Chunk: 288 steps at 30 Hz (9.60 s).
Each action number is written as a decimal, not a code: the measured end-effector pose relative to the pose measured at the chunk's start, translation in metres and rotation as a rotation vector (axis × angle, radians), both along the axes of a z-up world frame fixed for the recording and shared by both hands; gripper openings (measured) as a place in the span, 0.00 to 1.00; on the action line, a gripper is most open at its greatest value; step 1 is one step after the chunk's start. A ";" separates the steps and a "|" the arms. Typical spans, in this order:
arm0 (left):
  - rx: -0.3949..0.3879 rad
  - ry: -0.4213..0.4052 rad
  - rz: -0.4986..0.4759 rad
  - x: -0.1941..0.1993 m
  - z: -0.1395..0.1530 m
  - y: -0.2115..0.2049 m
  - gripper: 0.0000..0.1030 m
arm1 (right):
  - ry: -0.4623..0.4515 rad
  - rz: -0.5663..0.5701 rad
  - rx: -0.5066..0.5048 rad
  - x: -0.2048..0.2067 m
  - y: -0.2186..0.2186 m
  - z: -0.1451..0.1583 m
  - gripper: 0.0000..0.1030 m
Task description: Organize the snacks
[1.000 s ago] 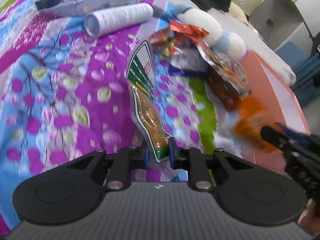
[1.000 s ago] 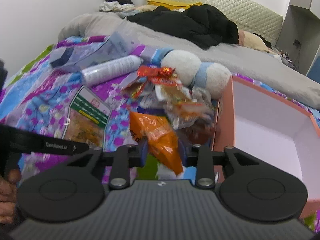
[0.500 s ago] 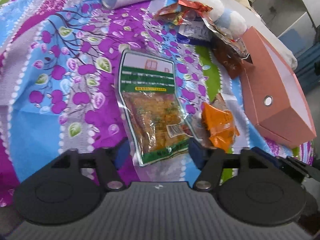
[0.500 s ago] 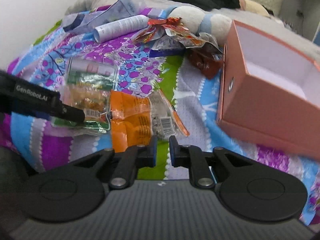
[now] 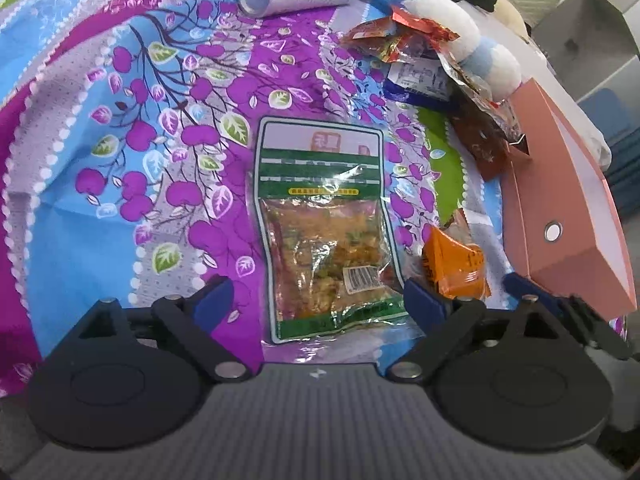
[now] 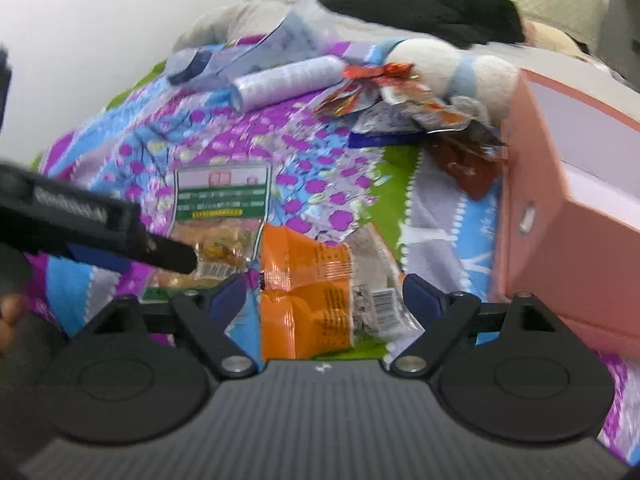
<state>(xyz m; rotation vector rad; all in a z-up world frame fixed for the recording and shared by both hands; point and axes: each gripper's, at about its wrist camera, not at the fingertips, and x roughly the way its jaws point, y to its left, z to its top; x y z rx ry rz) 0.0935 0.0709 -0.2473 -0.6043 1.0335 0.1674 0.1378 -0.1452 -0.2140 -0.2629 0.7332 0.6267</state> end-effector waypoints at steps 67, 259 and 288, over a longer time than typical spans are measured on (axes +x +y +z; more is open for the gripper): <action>-0.076 -0.008 0.007 -0.021 -0.018 0.007 0.49 | -0.048 0.046 -0.149 -0.043 0.033 -0.021 0.37; -0.550 -0.174 -0.015 0.228 -0.046 -0.015 0.50 | -0.306 0.269 -0.655 0.157 0.047 0.027 0.38; -0.515 -0.204 -0.043 0.165 -0.012 -0.018 0.09 | -0.279 0.202 -0.528 0.089 0.038 0.056 0.03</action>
